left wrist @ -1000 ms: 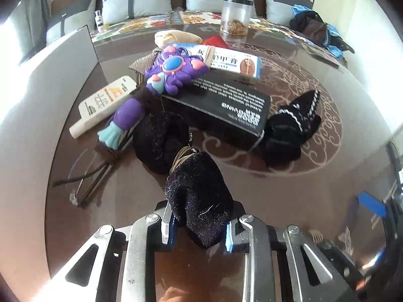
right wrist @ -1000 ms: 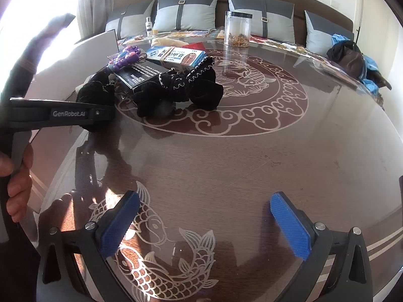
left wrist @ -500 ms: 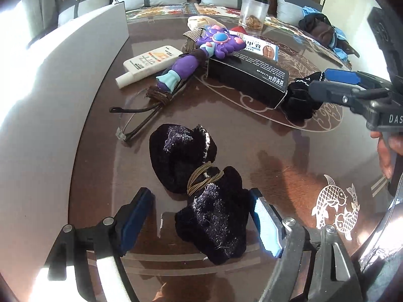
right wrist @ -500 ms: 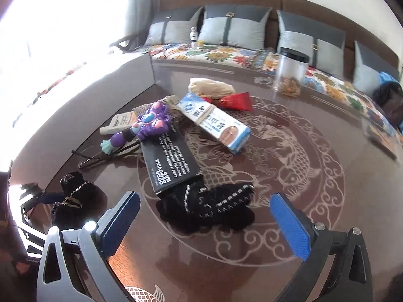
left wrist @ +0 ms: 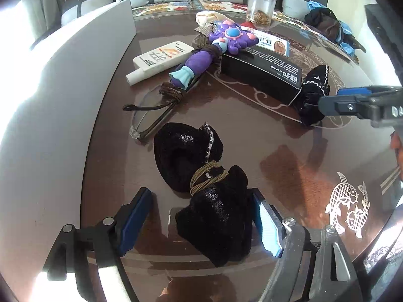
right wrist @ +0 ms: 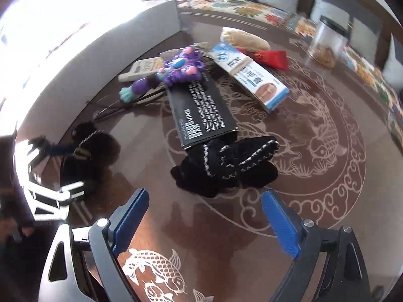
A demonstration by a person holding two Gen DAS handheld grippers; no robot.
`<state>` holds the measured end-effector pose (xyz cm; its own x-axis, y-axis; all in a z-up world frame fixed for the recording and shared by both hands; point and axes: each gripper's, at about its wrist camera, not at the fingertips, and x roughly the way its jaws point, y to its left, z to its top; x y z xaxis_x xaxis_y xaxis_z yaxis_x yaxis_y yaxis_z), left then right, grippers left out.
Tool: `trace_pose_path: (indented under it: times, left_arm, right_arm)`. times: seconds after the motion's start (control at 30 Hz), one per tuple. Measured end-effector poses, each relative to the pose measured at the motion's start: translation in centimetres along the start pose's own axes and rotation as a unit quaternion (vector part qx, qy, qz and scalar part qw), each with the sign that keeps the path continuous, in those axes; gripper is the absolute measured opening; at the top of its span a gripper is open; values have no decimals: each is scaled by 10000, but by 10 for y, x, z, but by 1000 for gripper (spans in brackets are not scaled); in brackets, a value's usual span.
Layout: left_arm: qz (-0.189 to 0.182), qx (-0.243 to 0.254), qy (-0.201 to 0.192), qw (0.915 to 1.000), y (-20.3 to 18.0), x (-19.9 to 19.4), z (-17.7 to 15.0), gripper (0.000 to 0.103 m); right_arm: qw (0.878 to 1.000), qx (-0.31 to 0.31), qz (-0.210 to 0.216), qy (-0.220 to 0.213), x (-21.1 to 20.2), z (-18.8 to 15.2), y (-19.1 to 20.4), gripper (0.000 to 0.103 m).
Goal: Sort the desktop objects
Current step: 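Grasp the black fuzzy bundle with the left tool while the right tool grasps the black knit glove, then carry both black items into the white cardboard box and open both tools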
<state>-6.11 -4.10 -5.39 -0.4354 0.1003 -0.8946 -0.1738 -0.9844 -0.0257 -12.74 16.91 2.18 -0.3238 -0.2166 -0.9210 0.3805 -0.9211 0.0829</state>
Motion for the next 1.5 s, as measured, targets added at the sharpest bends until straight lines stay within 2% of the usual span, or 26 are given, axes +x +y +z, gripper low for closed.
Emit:
trace_pose_path:
  times: [0.07,0.1,0.13,0.17,0.2,0.3,0.4,0.57,0.63,0.73,0.8,0.87,0.97,1.07,1.1,1.13,1.2,1.23,1.3,1.33,1.37,1.4,1.5]
  left_arm:
    - [54,-18,-158,9999,2,-3,0,52]
    - [136,56,-203,9997,2,-3,1,34]
    - [59,77,-212,9997,3,-4,1,30]
    - [-58,18,-222,9997,5,-5,2,28]
    - [-131,-26,-255,9996,7,-7,2,27]
    - [-359,-18,-430,9984,8,-21,3,27]
    - [-548,-19,-577,9968,8,-34,4,27]
    - [-1120,-506,-800,9892,29,-71,10,27]
    - [-1155,-739,-1020,9853,51,-95,15,27]
    - [-941,-1102,-1248,9815,102,-124,20,27]
    - [-547,-1261,-1275,9823,141,-134,22,27]
    - [-128,-1438,-1150,9828,180,-133,20,27]
    - [298,-1727,-769,9815,230,-116,11,27]
    - [521,-1833,-349,9811,255,-94,-1,28]
    - [553,-1852,-189,9810,256,-86,-6,32]
    - [605,-1905,-29,9798,258,-80,-10,42]
    - [762,-2029,186,9761,257,-71,-14,54]
    - [826,-2064,140,9749,256,-73,-17,60]
    - [932,-2051,-94,9743,249,-87,-20,62]
    - [985,-2037,-217,9738,243,-94,-20,62]
    - [972,-1995,-377,9743,236,-104,-20,62]
    - [854,-1924,-557,9760,226,-115,-17,62]
    - [285,-1555,-985,9825,179,-143,-7,63]
  right_arm:
    - [9965,838,-24,-40,11,8,-15,91]
    - [9942,1061,10,-170,14,10,-18,81]
    - [9925,1188,26,-280,16,10,-20,71]
    - [9918,1237,98,-300,19,10,-22,53]
    - [9918,1230,174,-289,21,9,-21,44]
    - [9955,842,-51,-441,5,1,-16,43]
    - [9952,685,-52,-692,-29,-14,-18,43]
    - [9934,536,54,-1008,-80,-32,-9,43]
    - [9923,360,159,-1171,-96,-27,8,43]
    - [9874,63,547,-1485,-114,-1,51,43]
    - [9813,-124,934,-1676,-120,23,90,43]
    - [9743,-336,1315,-1798,-119,49,133,43]
    - [9655,-708,1731,-1809,-103,79,204,43]
    - [9648,-886,1956,-1522,-72,98,259,46]
    - [9659,-885,1992,-1395,-59,102,271,48]
    - [9679,-879,1981,-1275,-46,104,281,52]
    - [9716,-891,1907,-1076,-26,105,294,70]
    - [9733,-888,1821,-1079,-22,104,295,71]
    - [9732,-812,1765,-1227,-26,98,288,73]
    - [9719,-768,1761,-1360,-33,93,280,76]
    - [9712,-746,1667,-1531,-43,86,269,84]
    - [9705,-751,1488,-1741,-57,77,254,91]
    - [9681,-792,754,-2253,-80,38,204,100]
